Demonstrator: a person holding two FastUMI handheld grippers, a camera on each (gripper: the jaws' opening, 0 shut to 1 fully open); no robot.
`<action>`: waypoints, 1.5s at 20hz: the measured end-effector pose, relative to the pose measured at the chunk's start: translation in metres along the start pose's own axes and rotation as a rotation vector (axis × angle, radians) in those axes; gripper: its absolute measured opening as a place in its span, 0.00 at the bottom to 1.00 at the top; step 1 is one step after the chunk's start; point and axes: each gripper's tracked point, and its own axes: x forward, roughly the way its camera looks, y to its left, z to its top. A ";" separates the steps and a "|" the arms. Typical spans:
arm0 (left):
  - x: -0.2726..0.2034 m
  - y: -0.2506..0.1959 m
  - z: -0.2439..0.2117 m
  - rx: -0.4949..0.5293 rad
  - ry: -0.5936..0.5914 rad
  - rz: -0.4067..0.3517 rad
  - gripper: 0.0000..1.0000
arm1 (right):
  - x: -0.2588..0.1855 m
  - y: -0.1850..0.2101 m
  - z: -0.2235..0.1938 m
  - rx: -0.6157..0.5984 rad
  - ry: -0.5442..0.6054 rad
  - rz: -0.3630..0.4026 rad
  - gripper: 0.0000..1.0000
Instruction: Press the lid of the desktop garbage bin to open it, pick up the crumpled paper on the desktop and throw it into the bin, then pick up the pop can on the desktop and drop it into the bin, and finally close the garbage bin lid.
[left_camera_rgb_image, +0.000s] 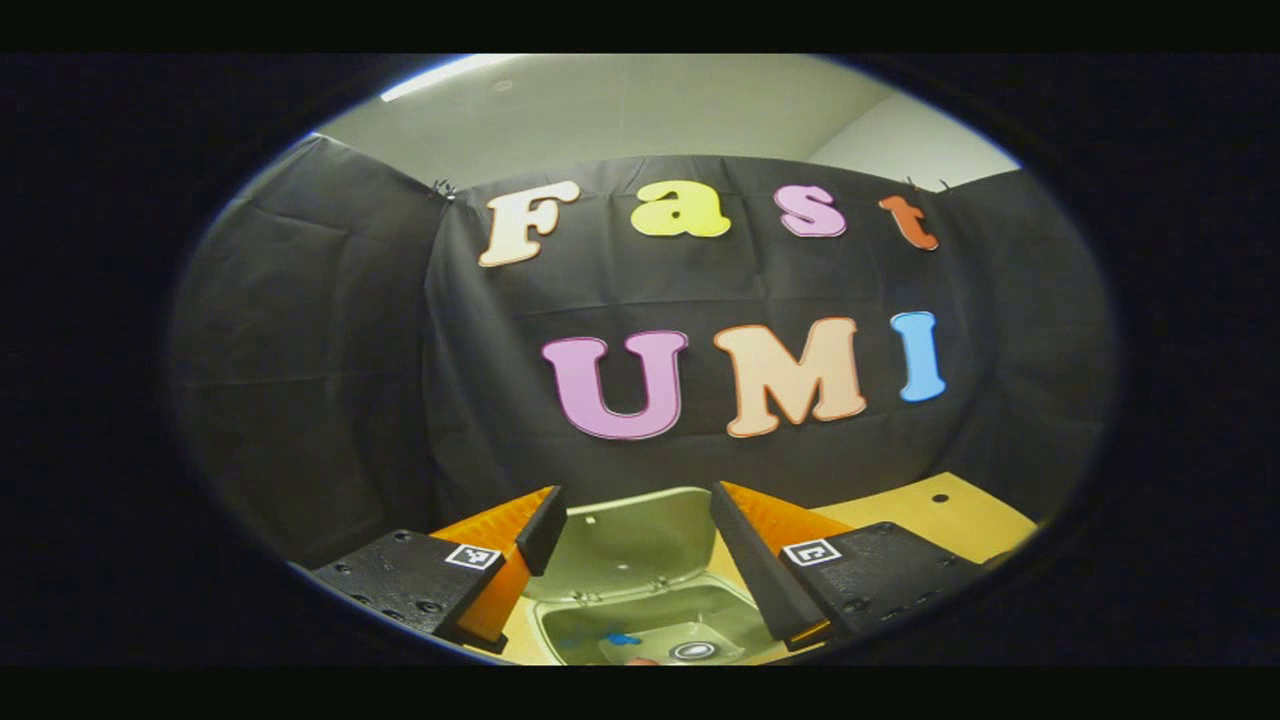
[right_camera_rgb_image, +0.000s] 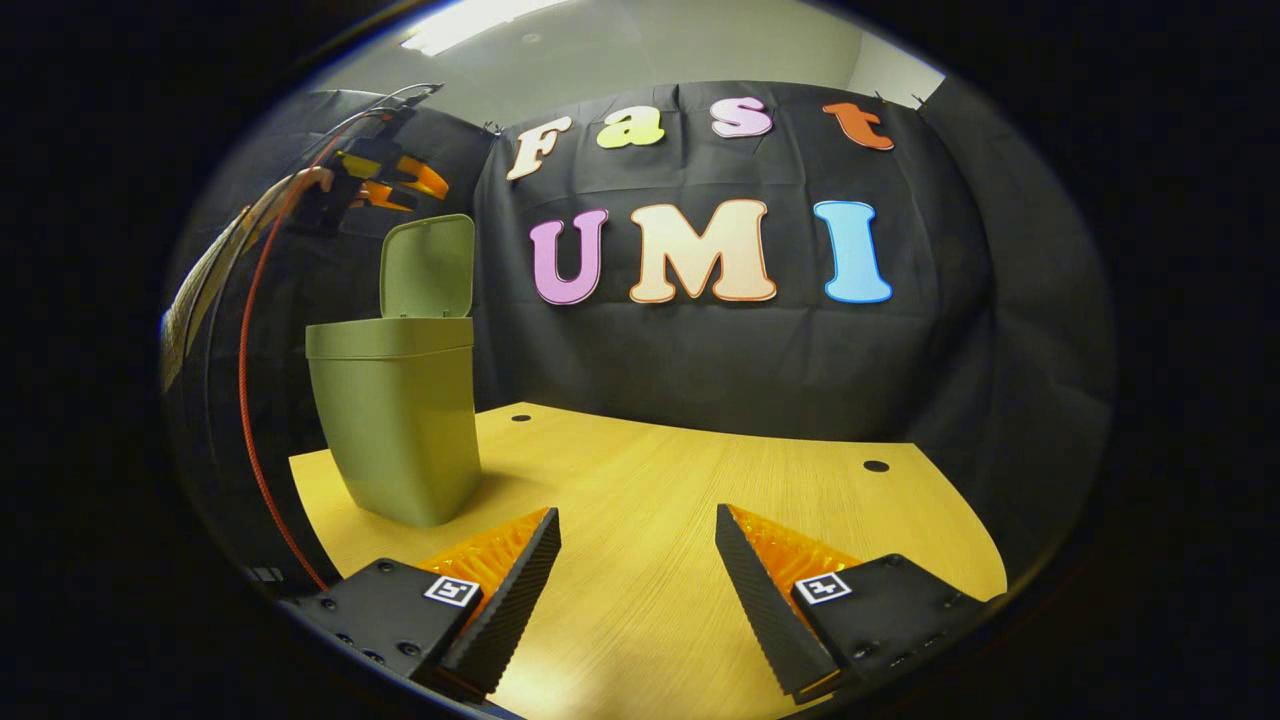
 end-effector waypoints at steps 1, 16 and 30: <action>0.007 0.004 0.000 0.013 0.009 0.026 0.88 | -0.001 -0.001 0.000 -0.001 0.000 -0.003 0.98; 0.020 0.011 -0.026 -0.061 0.032 0.032 0.91 | 0.002 -0.011 -0.003 0.024 0.013 -0.018 0.98; -0.079 -0.031 -0.117 -0.138 -0.048 -0.117 0.90 | -0.006 -0.009 0.008 0.011 -0.015 -0.011 0.98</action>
